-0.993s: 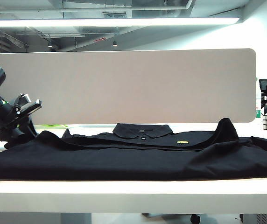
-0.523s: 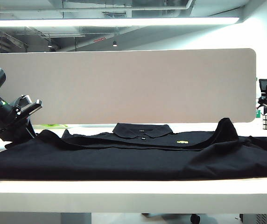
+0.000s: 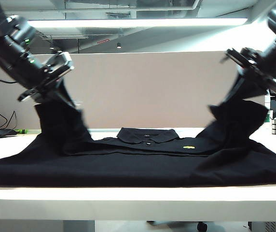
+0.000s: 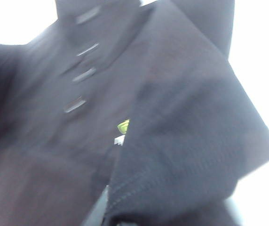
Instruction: Fold the bottom side of the T-shirt horizontally towards the center, about one-third of the way, then fold the sleeve back towards the center, creating a straight line along the edge of the T-shirt, and finally fold the bottom of the T-shirt up towards the top, creating a neat rectangle.
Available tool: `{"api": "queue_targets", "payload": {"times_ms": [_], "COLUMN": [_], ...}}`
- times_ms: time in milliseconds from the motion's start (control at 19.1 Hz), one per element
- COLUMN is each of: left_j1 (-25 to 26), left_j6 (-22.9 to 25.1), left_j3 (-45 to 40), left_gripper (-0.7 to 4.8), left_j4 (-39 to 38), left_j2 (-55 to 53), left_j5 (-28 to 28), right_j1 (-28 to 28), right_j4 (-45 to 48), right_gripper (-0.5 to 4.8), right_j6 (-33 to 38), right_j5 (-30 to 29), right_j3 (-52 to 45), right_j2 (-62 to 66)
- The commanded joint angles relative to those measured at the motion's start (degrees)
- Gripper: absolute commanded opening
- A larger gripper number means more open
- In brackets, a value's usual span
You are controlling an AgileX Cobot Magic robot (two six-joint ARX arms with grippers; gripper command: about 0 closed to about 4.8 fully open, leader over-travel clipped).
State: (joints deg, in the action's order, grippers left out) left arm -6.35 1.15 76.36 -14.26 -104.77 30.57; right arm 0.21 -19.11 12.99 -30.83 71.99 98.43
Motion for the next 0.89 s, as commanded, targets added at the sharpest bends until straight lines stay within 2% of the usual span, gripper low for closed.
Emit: {"api": "queue_targets", "payload": {"times_ms": [52, 209, 314, 366, 418, 471, 523, 680, 732, 889], "left_j1": [-5.6, -10.9, -12.1, -12.1, -11.9, -11.5, -11.4, -11.4, -11.4, -11.4], "left_j6": [8.0, 15.6, 17.7, 17.7, 16.8, 16.5, 16.3, 15.8, 14.3, 8.2], "left_j3": [-0.1, -0.1, -0.2, -0.2, -0.1, -0.1, -0.1, -0.1, -0.1, -0.2], "left_gripper": [-0.06, -0.06, -0.06, 0.17, 1.32, 2.18, 2.47, 2.47, 2.47, 2.46], "left_j4": [-12.5, -23.0, -26.2, -26.9, -27.1, -27.3, -27.3, -27.4, -28.5, -37.1], "left_j2": [0.4, 0.4, 0.3, 0.3, 0.5, 0.5, 0.9, 4.7, 7.1, 14.7], "left_j5": [0.0, -6.0, -6.3, -6.3, -6.9, -6.8, -6.1, -5.9, -6.8, -15.3], "right_j1": [7.0, 14.3, 17.5, 18.4, 18.6, 18.6, 18.3, 17.7, 17.2, 13.7], "right_j4": [-8.0, -13.0, -12.7, -12.8, -12.9, -13.3, -13.9, -15.5, -15.8, -21.8], "right_gripper": [-0.06, -0.06, -0.05, 0.24, 1.65, 2.65, 2.86, 2.86, 2.84, 2.84], "right_j6": [-3.4, -6.7, -6.8, -7.1, -7.0, -7.0, -7.1, -7.5, -7.5, -7.5], "right_j5": [-0.3, 2.4, 2.8, 2.7, 2.3, 2.4, 2.4, 2.2, 2.3, 5.2], "right_j3": [0.0, -0.7, -1.7, -1.9, -2.0, -2.0, -2.0, -2.0, -1.9, -2.1], "right_j2": [-1.2, -1.1, -1.1, -1.1, -1.1, -1.1, -1.2, -3.0, -5.0, -13.9]}}
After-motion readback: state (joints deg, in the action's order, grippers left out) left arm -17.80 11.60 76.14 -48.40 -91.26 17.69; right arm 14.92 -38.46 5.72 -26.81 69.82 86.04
